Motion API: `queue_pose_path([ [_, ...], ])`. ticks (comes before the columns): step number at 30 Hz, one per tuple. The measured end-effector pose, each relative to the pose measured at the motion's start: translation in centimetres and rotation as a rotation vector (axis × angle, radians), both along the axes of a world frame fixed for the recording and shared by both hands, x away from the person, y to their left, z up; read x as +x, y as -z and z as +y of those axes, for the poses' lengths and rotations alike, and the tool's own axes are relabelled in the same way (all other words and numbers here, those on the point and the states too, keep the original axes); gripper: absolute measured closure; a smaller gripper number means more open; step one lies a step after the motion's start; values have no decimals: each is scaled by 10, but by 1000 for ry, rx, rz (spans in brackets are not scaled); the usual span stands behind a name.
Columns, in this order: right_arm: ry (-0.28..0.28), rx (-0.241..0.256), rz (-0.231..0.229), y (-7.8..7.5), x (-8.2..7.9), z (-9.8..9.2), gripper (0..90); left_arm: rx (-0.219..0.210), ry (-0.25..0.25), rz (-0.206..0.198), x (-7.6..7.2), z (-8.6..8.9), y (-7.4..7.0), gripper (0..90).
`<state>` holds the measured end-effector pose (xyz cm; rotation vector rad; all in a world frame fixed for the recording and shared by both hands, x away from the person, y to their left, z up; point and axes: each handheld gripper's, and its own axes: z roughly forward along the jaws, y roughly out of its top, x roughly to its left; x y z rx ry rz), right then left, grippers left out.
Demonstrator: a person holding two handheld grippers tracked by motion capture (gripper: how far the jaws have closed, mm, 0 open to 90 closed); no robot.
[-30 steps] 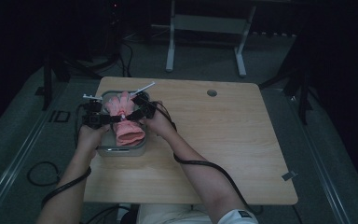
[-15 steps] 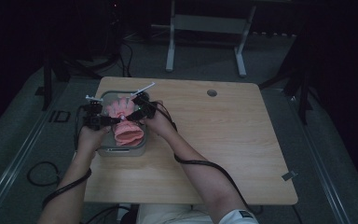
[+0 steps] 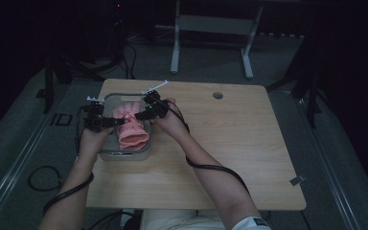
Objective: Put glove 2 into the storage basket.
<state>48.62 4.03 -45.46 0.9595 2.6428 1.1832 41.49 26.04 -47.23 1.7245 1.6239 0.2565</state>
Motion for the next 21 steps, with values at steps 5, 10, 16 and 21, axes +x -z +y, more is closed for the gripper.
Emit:
queue_pose_path([
  [5, -6, 33, -7, -10, -3, -8, 396, 10, 9, -29, -2, 0, -3, 180],
  [10, -7, 43, 4, -12, -6, -11, 366, 1, 14, -55, -4, 2, -7, 143],
  [16, -23, 59, 13, -9, -9, -17, 271, -3, 18, -65, -8, 8, -10, 142],
  [21, -19, 80, 7, -9, -9, -21, 219, 2, 28, -92, -11, 7, -17, 142],
])
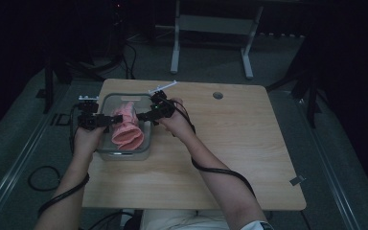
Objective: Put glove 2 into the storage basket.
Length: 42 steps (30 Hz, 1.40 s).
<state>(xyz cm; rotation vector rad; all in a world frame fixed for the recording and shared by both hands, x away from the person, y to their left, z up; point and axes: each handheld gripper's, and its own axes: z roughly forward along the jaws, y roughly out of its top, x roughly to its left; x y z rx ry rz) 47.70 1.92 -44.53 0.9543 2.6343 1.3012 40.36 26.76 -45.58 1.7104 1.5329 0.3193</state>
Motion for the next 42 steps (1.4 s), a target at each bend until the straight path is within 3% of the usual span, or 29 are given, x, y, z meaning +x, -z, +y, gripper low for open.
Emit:
queue_pose_path([
  [6, -9, 6, -12, -2, -3, -2, 208, 29, 14, -12, -2, -2, -6, 142],
  [12, -7, 18, -19, -6, -5, -10, 203, 49, 28, -86, -11, -9, -19, 138],
  [19, -19, 23, -30, -6, -10, -17, 198, 60, 89, -123, -19, -27, -29, 133],
  [22, -25, 22, -36, -6, -15, -26, 197, 81, 137, -151, -27, -46, -35, 133],
  [25, -26, 21, -40, -6, -18, -31, 197, 77, 164, -159, -29, -53, -37, 133],
  [30, -15, 24, -43, -3, -23, -52, 190, 66, 242, -193, -41, -80, -41, 133],
  [36, 3, 26, -50, 0, -28, -76, 188, 45, 336, -218, -53, -111, -38, 133],
  [42, 11, 18, -61, 6, -35, -97, 189, 72, 425, -229, -62, -140, -34, 133],
])
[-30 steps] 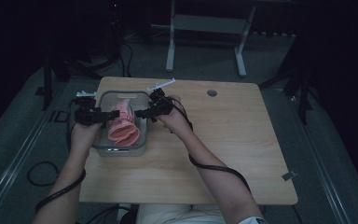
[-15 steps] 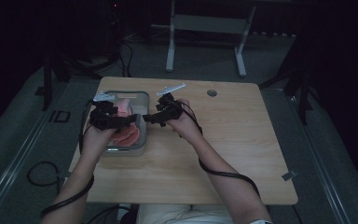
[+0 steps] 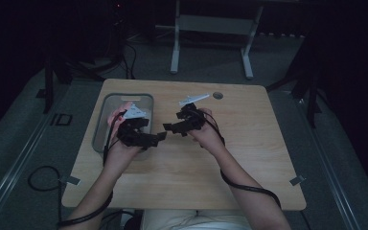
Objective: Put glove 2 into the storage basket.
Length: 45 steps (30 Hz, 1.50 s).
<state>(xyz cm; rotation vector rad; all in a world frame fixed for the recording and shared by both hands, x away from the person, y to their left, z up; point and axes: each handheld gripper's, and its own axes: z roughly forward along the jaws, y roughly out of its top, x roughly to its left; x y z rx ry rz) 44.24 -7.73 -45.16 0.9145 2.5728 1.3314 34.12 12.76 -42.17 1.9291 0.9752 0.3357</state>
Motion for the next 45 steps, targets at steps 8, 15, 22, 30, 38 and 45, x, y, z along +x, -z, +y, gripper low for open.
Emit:
queue_pose_path([
  [8, -22, -10, 0, 15, -10, -21, 185, 39, 80, -3, -10, -35, 18, 133],
  [15, -20, 0, -20, 26, -19, -40, 184, 68, 131, -9, -12, -54, 34, 133],
  [22, -19, -18, -20, 44, -29, -58, 183, 91, 184, 6, -16, -69, 54, 133],
  [30, -7, -24, -32, 59, -38, -77, 164, 112, 235, 5, -20, -83, 74, 133],
  [38, -17, -52, -49, 74, -47, -90, 162, 78, 276, 21, -23, -87, 94, 131],
  [45, -35, -60, -55, 85, -55, -98, 152, 100, 296, 29, -24, -91, 110, 128],
])
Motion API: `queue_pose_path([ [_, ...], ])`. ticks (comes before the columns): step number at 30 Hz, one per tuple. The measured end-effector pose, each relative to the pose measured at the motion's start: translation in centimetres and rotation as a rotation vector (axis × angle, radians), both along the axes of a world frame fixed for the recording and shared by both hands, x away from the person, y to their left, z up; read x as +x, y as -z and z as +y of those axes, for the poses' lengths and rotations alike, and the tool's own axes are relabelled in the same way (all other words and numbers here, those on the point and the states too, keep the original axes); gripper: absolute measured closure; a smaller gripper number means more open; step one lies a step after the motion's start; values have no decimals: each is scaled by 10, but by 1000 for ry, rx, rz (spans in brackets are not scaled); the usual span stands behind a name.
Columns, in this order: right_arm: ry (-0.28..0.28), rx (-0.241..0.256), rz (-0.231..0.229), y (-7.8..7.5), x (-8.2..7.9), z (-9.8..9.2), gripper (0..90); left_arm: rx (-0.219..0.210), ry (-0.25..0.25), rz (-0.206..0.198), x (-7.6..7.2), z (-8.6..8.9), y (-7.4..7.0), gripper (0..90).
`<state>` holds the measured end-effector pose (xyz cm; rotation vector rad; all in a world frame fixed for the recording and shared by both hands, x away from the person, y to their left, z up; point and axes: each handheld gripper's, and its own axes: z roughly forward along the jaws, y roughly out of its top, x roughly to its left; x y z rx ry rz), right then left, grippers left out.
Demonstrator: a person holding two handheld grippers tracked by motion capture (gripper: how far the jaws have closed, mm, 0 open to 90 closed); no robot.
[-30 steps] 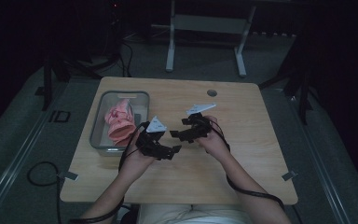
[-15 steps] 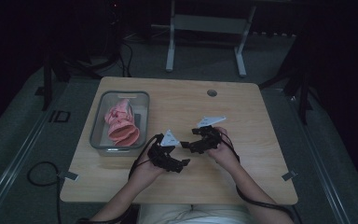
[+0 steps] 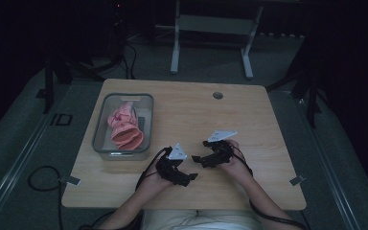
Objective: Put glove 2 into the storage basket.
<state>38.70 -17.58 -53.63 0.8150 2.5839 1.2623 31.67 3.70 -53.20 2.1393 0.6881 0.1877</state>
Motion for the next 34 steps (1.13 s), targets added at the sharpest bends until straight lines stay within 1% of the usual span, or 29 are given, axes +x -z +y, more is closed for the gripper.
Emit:
queue_pose_path([
  [2, 5, 10, 0, 2, -1, -3, 150, -4, 2, 5, 0, -1, 2, 128],
  [5, 2, 2, -3, 6, -3, -5, 146, 8, 5, -3, -1, -2, 5, 128],
  [6, 4, 1, -5, 6, -4, -6, 146, 5, 3, -5, -1, -3, 6, 128],
  [10, 16, 9, -6, 9, -7, -10, 146, 19, 7, -8, -3, -5, 11, 128],
  [12, 24, 3, -15, 12, -8, -13, 147, 27, 14, -4, -3, -6, 14, 128],
  [14, 32, 5, -12, 13, -8, -16, 147, 36, 14, -5, -4, -6, 15, 128],
  [17, 39, 0, -8, 15, -9, -20, 147, 32, 14, -2, -4, -7, 17, 128],
  [21, 44, -8, -8, 17, -11, -25, 147, 16, 25, -10, -5, -7, 18, 128],
  [24, 49, -13, -11, 18, -12, -27, 147, 23, 24, -7, -5, -7, 18, 128],
  [28, 55, -9, -14, 18, -13, -30, 147, 14, 25, -3, -5, -6, 19, 128],
  [30, 60, -5, -18, 18, -14, -31, 147, 22, 26, -4, -6, -6, 19, 128],
  [34, 63, 0, -21, 18, -14, -35, 147, 12, 27, -5, -6, -6, 19, 128],
])
